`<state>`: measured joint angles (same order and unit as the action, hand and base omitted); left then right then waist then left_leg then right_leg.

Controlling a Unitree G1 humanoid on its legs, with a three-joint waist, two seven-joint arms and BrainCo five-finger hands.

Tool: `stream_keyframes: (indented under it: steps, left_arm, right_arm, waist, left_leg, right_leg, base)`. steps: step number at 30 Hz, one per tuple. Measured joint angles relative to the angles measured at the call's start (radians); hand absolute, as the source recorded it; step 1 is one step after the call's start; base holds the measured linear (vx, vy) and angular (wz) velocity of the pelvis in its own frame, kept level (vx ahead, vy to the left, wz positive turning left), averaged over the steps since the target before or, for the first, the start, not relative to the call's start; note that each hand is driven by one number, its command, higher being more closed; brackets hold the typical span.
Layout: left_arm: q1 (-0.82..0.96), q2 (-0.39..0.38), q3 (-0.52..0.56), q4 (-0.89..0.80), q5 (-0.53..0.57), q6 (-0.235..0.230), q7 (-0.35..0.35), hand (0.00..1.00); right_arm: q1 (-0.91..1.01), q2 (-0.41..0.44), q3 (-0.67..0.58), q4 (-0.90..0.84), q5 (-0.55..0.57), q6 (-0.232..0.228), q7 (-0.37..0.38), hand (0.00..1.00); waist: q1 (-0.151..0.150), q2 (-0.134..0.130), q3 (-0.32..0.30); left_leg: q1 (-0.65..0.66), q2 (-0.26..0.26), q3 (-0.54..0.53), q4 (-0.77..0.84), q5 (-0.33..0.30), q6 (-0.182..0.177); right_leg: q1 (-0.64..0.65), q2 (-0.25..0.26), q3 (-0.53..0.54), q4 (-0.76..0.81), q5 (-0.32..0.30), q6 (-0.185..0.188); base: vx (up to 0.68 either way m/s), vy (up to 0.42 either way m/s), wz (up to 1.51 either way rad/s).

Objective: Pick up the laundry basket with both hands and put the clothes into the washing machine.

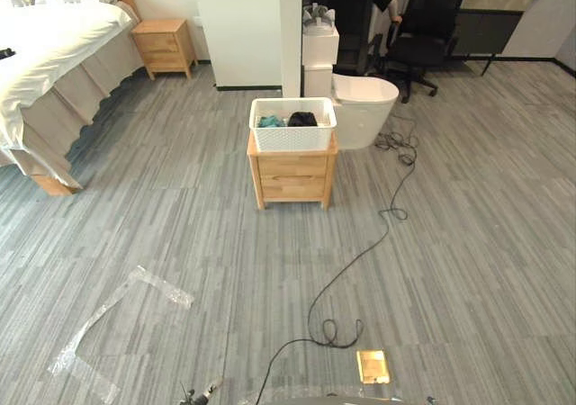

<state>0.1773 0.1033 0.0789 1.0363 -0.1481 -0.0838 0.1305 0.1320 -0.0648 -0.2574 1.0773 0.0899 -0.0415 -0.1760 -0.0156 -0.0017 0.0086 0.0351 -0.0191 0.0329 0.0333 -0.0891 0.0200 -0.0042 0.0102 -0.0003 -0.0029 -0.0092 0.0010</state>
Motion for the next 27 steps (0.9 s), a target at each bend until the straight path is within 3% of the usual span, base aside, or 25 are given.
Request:
stream_keyframes:
  steps: [8,27]
  left_arm:
    - [-0.046,-0.036,0.013,0.019,-0.037,-0.003,-0.003,0.0]
    - [-0.052,-0.041,0.055,0.055,-0.048,-0.009,-0.022,0.0]
  right_arm:
    - [-0.053,0.052,-0.002,0.006,0.002,-0.009,0.004,0.0]
    - [-0.065,0.053,-0.001,0.02,0.019,-0.018,0.004,0.0]
  waist:
    - [0.0,-0.002,0.015]
    - [-0.003,-0.005,0.02]
  left_leg:
    - [0.034,-0.004,-0.001,-0.02,0.0,0.0]
    - [0.05,-0.005,0.017,-0.057,0.012,-0.001]
  right_leg:
    - [0.034,-0.006,-0.001,-0.022,0.002,0.003]
    - [0.036,-0.006,0.005,-0.044,0.013,0.008]
  base:
    - [0.04,0.011,0.0]
    - [0.0,-0.002,-0.02]
